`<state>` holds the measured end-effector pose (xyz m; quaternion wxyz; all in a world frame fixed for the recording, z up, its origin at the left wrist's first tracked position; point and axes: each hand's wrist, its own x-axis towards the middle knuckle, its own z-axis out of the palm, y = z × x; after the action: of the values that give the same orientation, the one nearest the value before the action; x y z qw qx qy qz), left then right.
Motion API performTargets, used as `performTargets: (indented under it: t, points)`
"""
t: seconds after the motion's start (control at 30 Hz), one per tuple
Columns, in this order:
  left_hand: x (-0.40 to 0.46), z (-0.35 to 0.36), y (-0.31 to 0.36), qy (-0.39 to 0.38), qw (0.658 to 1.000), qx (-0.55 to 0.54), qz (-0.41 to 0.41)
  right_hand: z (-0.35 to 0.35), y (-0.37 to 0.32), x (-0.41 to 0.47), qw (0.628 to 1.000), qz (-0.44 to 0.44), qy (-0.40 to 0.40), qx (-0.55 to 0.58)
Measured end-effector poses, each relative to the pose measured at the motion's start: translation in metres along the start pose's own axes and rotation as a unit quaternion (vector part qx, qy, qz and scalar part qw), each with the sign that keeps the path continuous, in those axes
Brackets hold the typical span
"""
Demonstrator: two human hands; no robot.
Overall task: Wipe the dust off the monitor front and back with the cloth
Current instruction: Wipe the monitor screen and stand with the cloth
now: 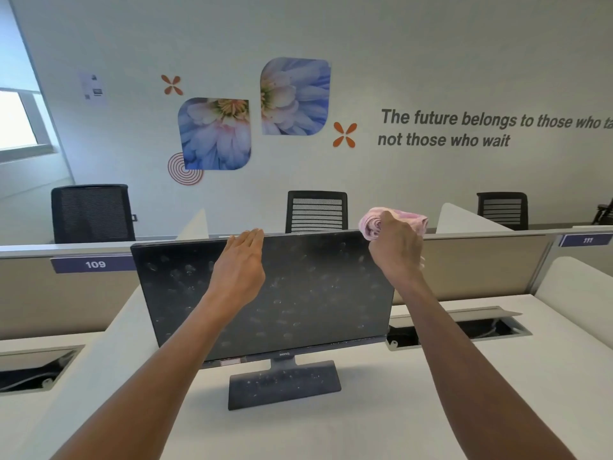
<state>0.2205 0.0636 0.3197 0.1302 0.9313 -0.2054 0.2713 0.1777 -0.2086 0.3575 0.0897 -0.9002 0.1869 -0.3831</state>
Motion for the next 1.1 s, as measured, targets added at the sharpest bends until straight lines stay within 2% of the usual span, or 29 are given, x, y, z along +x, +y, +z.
performTargets:
  t: [0.07,0.1,0.17,0.23,0.3,0.4,0.47,0.5,0.57,0.67,0.7,0.77,0.87,0.93,1.0,1.1]
  points:
    - [0.001,0.002,0.001,0.000,1.000,0.001,-0.002,0.001,-0.012,-0.003,0.999,-0.048,-0.011,0.000]
    - [0.001,0.002,0.001,0.000,1.000,0.001,-0.004,0.000,-0.020,-0.004,0.995,-0.092,-0.033,0.036]
    - [0.001,0.002,0.002,0.001,1.000,0.002,-0.007,0.000,-0.034,-0.008,0.967,-0.165,-0.137,0.135]
    - [0.001,0.001,0.002,0.001,1.000,0.002,-0.008,0.003,-0.038,-0.005,0.950,-0.174,-0.192,0.173]
    - [0.001,0.000,0.001,-0.002,1.000,-0.002,-0.006,0.004,-0.032,0.000,0.960,-0.123,-0.176,0.178]
    - [0.001,-0.001,0.001,-0.005,1.000,-0.007,-0.006,0.000,-0.023,-0.002,0.997,-0.031,-0.050,0.058]
    - [0.000,-0.001,0.002,-0.005,1.000,-0.007,-0.009,0.000,-0.028,-0.008,1.000,-0.014,-0.008,0.006]
    - [0.000,-0.001,0.002,-0.006,1.000,-0.008,-0.010,0.001,-0.034,-0.011,0.999,-0.035,0.003,0.006]
    - [0.000,-0.001,0.003,-0.011,1.000,-0.008,-0.014,0.004,-0.050,-0.016,0.993,-0.108,-0.030,0.047]
    - [0.001,-0.001,0.003,-0.012,1.000,-0.002,-0.014,0.001,-0.067,-0.019,0.955,-0.168,-0.184,0.159]
    - [0.001,-0.002,0.002,-0.013,1.000,-0.001,-0.013,-0.003,-0.067,-0.018,0.951,-0.160,-0.190,0.186]
    - [0.000,-0.002,0.003,-0.012,1.000,-0.004,-0.011,-0.006,-0.061,-0.015,0.962,-0.104,-0.146,0.205]
    - [0.000,-0.003,0.003,-0.015,1.000,-0.004,-0.009,-0.011,-0.048,-0.014,0.996,-0.017,-0.056,0.069]
    - [0.000,-0.003,0.003,-0.020,1.000,-0.003,-0.010,-0.009,-0.051,-0.018,0.998,-0.040,-0.030,0.026]
    - [0.004,-0.006,0.001,-0.035,0.999,-0.008,-0.011,-0.007,-0.061,-0.023,0.991,-0.107,-0.066,0.044]
    - [0.007,-0.017,-0.005,-0.068,0.997,-0.029,-0.008,-0.012,-0.068,-0.020,0.964,-0.148,-0.182,0.129]
